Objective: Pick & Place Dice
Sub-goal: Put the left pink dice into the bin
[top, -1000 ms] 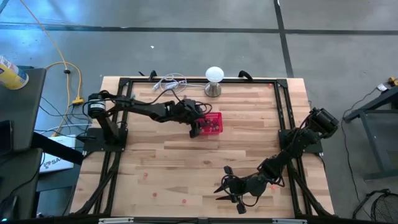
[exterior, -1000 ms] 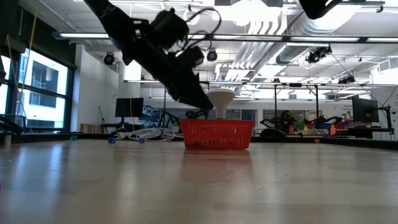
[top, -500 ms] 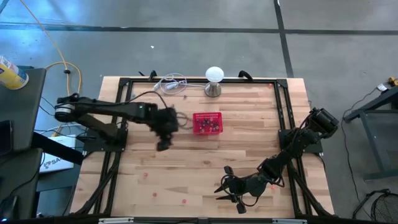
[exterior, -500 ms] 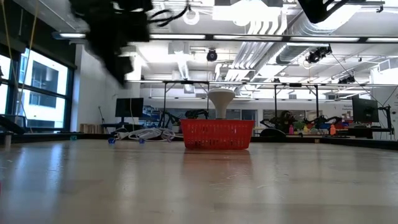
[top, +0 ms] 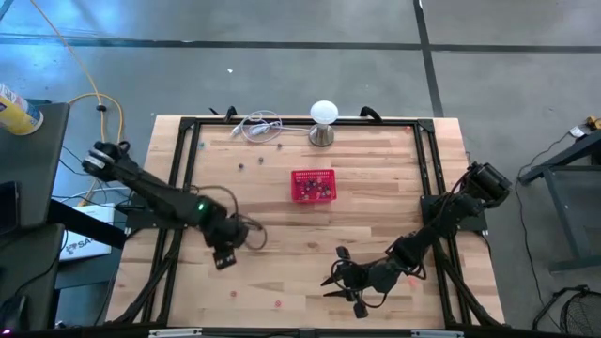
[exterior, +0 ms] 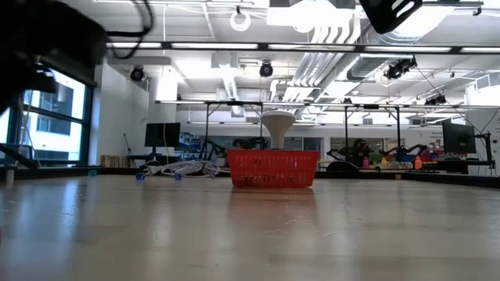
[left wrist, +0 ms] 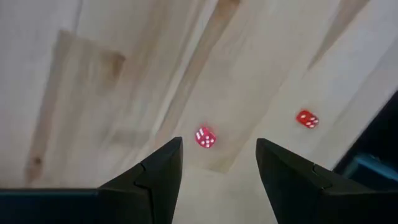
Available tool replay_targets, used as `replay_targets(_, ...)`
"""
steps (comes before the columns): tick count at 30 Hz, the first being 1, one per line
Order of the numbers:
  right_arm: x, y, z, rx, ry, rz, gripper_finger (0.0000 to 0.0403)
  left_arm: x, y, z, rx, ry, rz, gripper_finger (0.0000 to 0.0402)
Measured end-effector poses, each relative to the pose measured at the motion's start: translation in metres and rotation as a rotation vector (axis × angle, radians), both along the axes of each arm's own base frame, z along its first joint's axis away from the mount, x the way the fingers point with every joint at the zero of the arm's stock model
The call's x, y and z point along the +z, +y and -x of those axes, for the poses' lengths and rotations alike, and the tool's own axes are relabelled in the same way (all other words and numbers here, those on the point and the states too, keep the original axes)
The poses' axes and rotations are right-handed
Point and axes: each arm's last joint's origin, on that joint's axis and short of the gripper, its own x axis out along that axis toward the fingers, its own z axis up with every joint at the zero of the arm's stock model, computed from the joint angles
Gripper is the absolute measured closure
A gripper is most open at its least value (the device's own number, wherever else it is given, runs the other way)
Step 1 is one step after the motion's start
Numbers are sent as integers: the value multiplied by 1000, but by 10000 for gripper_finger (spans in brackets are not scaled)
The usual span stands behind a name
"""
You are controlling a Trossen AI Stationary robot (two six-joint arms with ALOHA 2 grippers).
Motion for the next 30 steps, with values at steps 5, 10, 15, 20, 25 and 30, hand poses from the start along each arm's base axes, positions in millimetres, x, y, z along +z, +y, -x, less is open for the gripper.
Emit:
replay_targets(5,0,0,0,5,0,2,293,-15,-33,18,-92,-78,-19,206)
replay_targets(10,0,0,0,4,0,2,293,-23,-50,36,-263,-162,-140,206)
replay_targets(15,0,0,0,1,-1,-3,293,-31,-53,46,-339,-175,-188,206)
replay_targets(20,1,0,0,-2,-13,-11,293,-43,-53,54,-446,-190,-235,206)
replay_targets(25,1,0,0,-2,-13,-11,293,-49,-52,55,-473,-249,-289,206)
replay_targets(30,1,0,0,-2,-13,-12,293,-54,-53,53,-508,-239,-306,206)
